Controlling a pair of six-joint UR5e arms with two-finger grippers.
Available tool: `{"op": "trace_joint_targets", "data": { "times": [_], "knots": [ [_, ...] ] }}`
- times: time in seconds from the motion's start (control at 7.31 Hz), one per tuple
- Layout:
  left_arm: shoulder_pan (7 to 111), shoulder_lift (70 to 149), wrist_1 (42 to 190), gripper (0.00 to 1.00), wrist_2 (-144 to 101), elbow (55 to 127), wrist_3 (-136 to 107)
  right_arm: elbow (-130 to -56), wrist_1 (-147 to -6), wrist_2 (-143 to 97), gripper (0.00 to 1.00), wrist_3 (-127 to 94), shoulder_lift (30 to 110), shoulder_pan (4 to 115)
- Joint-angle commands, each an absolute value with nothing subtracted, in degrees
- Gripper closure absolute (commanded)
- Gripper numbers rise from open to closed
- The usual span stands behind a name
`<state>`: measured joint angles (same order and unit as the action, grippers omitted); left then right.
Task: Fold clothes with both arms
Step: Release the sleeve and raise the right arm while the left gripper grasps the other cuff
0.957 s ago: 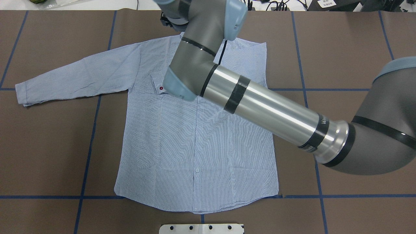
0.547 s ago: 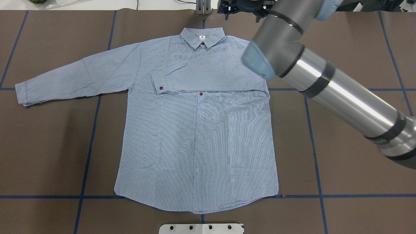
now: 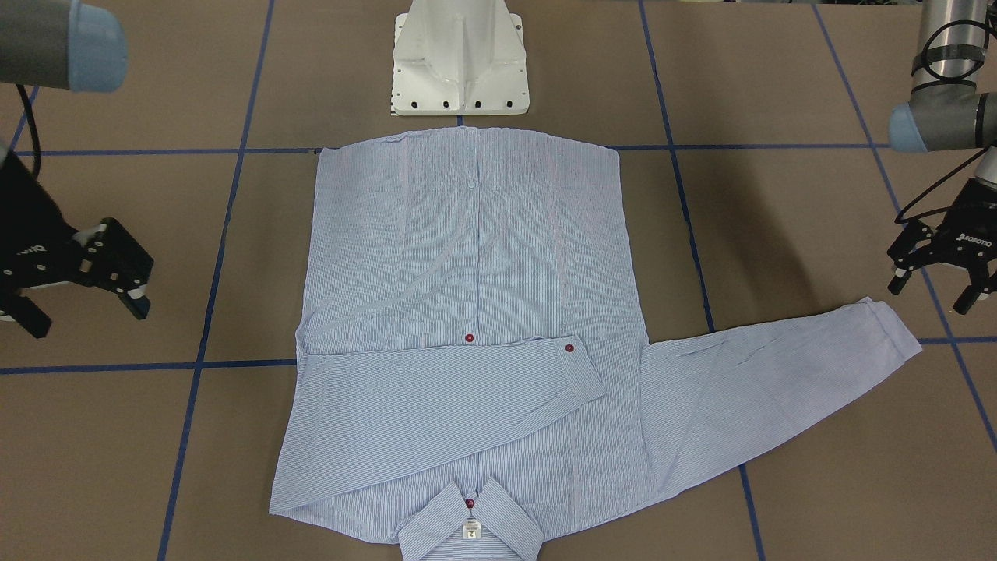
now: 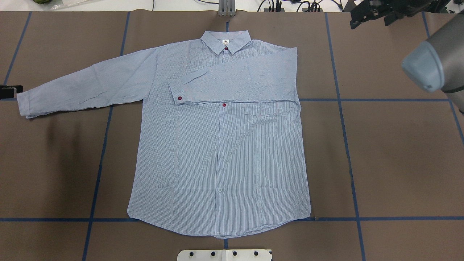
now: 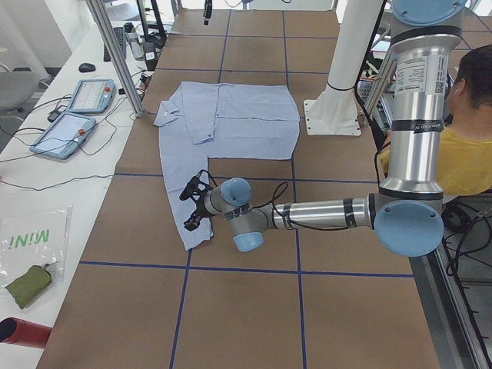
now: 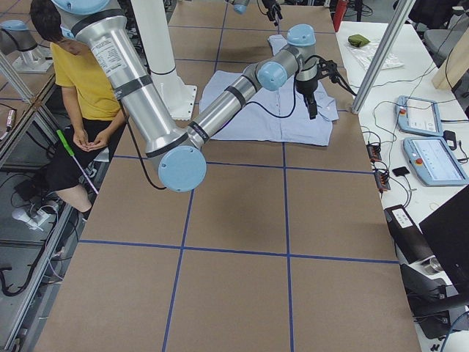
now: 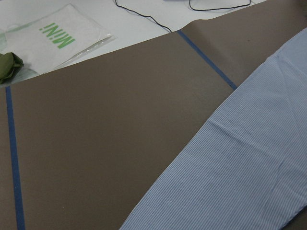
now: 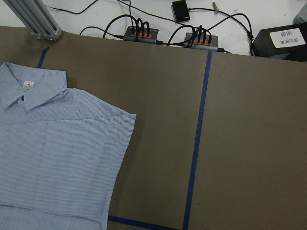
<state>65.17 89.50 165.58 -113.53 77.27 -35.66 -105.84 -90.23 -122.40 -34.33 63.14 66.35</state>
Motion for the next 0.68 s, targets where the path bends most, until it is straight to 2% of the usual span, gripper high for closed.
{"op": "trace_joint_targets", "data": {
  "times": [0.0, 0.41, 0.55],
  "knots": [
    [64.51, 89.91, 171.96, 0.12, -112.59, 69.47, -39.61, -107.75, -90.0, -123.14, 0.0, -31.99, 66.18, 67.5],
    [61.01, 90.0, 176.47, 0.31, -111.28, 65.85, -45.61, -108.45, -90.0, -123.05, 0.0, -32.08, 66.71, 67.5],
    [60.21, 90.0, 177.44, 0.33, -111.18, 65.13, -47.01, -108.81, -90.0, -122.96, 0.0, -32.17, 66.8, 67.5]
  ]
}}
